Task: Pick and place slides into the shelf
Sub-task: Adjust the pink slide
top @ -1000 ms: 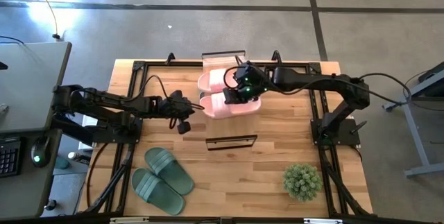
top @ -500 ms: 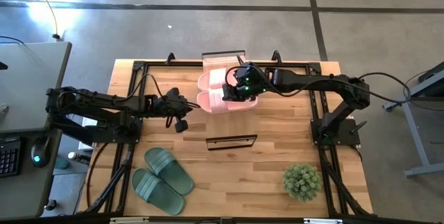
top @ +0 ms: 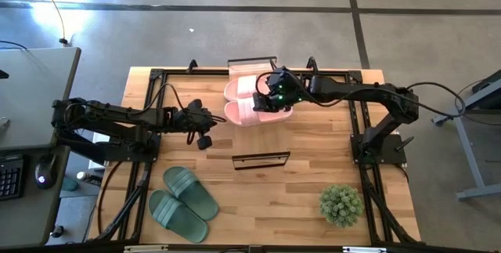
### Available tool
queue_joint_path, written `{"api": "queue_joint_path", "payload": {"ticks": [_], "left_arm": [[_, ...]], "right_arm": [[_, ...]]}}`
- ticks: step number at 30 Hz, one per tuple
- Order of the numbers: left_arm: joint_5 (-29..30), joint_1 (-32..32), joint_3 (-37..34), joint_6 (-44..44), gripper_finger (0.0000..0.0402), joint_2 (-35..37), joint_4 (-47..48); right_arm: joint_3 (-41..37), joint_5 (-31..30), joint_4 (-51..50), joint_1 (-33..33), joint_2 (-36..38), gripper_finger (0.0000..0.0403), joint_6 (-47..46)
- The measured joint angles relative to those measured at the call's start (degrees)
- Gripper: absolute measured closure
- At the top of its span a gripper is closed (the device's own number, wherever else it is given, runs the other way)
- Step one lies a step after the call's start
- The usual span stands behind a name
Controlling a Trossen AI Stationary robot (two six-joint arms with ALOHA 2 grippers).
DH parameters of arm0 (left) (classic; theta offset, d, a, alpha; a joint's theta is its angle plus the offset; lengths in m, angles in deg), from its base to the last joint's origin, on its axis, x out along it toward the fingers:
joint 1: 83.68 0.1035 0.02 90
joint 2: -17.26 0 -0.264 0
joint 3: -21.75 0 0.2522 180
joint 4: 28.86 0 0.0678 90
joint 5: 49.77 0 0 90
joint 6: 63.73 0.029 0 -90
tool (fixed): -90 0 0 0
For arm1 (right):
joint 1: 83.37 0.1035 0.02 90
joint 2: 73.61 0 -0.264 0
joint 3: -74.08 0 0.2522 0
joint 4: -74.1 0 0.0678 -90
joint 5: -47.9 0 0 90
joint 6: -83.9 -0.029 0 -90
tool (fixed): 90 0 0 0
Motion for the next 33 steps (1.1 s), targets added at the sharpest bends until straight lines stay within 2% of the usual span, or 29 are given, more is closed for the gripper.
{"api": "queue_joint_path", "payload": {"ticks": [8, 24, 33], "left_arm": [[0.0, 0.0, 0.0, 0.0, 0.0402, 0.0, 0.0], [0.1, 0.0, 0.0, 0.0, 0.0402, 0.0, 0.0], [0.0, 0.0, 0.0, 0.2, 0.0402, 0.0, 0.0]], "right_arm": [[0.0, 0.5, -0.1, 0.0, 0.0, 0.0384, 0.5], [0.1, -1.2, -4.2, 0.0, 0.0, 0.0258, 2.8], [0.1, -3.8, -7.8, 0.0, 3.4, 0.0242, 3.8]]}}
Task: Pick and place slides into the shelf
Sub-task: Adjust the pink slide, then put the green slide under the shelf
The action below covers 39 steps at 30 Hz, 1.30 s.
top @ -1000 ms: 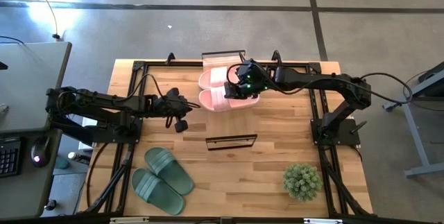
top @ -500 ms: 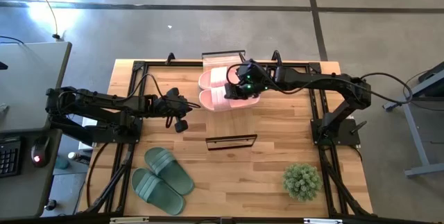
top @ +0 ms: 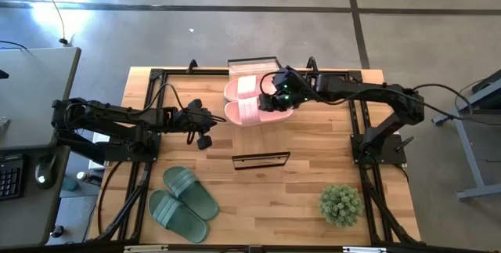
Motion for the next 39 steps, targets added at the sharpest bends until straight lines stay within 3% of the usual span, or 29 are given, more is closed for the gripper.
{"api": "queue_joint_path", "payload": {"ticks": [6, 9, 14, 18, 21, 23, 25, 30, 34, 39], "left_arm": [[-1.2, 0.0, 0.0, 1.8, 0.0402, 0.0, -0.1], [-5.0, 0.0, 0.0, 5.0, 0.0402, 0.3, 0.0], [-16.9, 0.0, 0.0, 10.4, 0.0402, 3.9, 0.3], [-29.8, 0.0, 0.0, 12.5, 0.0402, 9.8, 0.2], [-39.0, -0.1, 0.3, 6.8, 0.0402, 14.5, 0.7], [-41.6, -0.7, 1.9, 2.2, 0.0402, 17.5, 5.4], [-40.6, -2.6, 5.0, -0.6, 0.0402, 19.2, 13.0], [-31.0, -10.4, 16.9, -4.7, 0.0402, 18.6, 33.3], [-19.9, -19.5, 25.6, -11.3, 0.0402, 14.5, 43.7], [-8.8, -30.9, 33.1, -18.8, 0.0402, 5.7, 53.9]], "right_arm": [[0.0, -2.3, -3.6, 0.9, 4.1, 0.0242, 1.4], [0.0, -3.3, -4.5, 2.4, 6.6, 0.0242, 3.7], [0.0, -4.9, -6.8, 5.1, 11.0, 0.0242, 11.8], [0.0, -5.6, -8.1, 7.1, 14.1, 0.0242, 21.7], [0.0, -5.6, -8.8, 8.3, 15.5, 0.0242, 28.4], [0.0, -5.7, -9.9, 8.9, 16.0, 0.0242, 32.3], [0.0, -5.7, -11.6, 9.3, 16.3, 0.0242, 36.1], [0.0, -7.2, -17.0, 9.7, 16.5, 0.0243, 44.4], [0.0, -10.7, -18.6, 9.8, 16.5, 0.0243, 50.5], [0.0, -11.0, -18.9, 9.8, 16.5, 0.0243, 53.3]]}}
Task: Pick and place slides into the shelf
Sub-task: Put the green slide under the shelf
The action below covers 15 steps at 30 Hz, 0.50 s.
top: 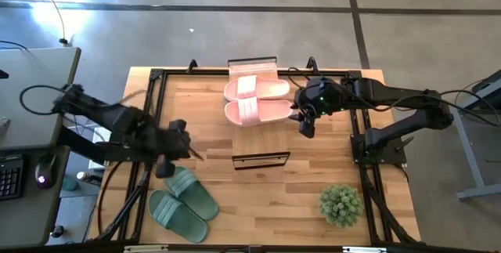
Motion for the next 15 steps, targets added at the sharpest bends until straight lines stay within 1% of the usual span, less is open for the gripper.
{"api": "queue_joint_path", "payload": {"ticks": [3, 6, 8, 11, 15], "left_arm": [[2.7, -4.9, 3.6, -5.0, 0.0402, -6.6, 6.4], [2.5, -8.5, 6.4, -10.6, 0.0402, -13.5, 11.4], [1.2, -10.5, 8.2, -13.6, 0.0402, -17.6, 13.6], [-0.4, -13.3, 10.1, -16.4, 0.0402, -22.5, 14.5], [-0.7, -16.4, 12.2, -22.2, 0.0402, -25.9, 14.5]], "right_arm": [[0.0, 0.8, -0.9, 0.0, 0.0, 0.0243, 0.1], [0.0, 0.9, -2.0, 0.3, 0.0, 0.0243, 0.6], [0.0, 0.9, -2.3, 0.8, 0.0, 0.0243, 1.1], [0.0, 1.0, -2.3, 2.3, 0.0, 0.0243, 2.3], [0.0, 1.0, -2.2, 4.1, 0.0, 0.0243, 2.6]]}}
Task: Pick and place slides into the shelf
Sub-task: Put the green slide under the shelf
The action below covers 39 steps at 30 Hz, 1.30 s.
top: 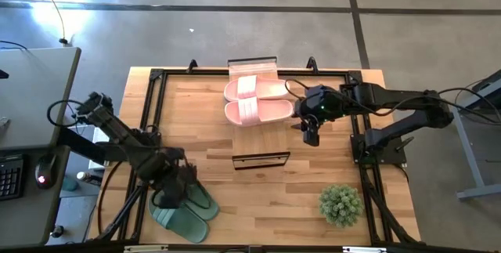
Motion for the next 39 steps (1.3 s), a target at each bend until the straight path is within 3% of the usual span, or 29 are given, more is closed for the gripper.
{"api": "queue_joint_path", "payload": {"ticks": [9, 14, 25, 32, 39], "left_arm": [[0.6, -4.9, 0.5, -16.1, 0.0389, -3.0, -3.3], [1.1, -5.3, 0.6, -16.7, 0.0346, -5.0, -7.1], [1.6, -5.1, 0.5, -17.0, 0.0244, -12.2, -5.7], [1.7, -5.1, 0.5, -16.9, 0.0232, -16.7, -5.6], [2.8, -5.1, 0.5, -19.9, 0.0246, -21.7, -2.9]], "right_arm": [[0.0, 0.0, -0.3, 3.1, 0.0, 0.0243, 0.0], [0.0, -0.3, -0.3, 3.9, 0.0, 0.0243, 0.0], [0.0, -1.5, -0.3, 4.0, 0.0, 0.0243, 0.9], [0.0, -1.7, -0.3, 4.0, 0.0, 0.0243, 0.9], [0.0, -1.7, -0.3, 4.0, 0.0, 0.0243, 0.7]]}}
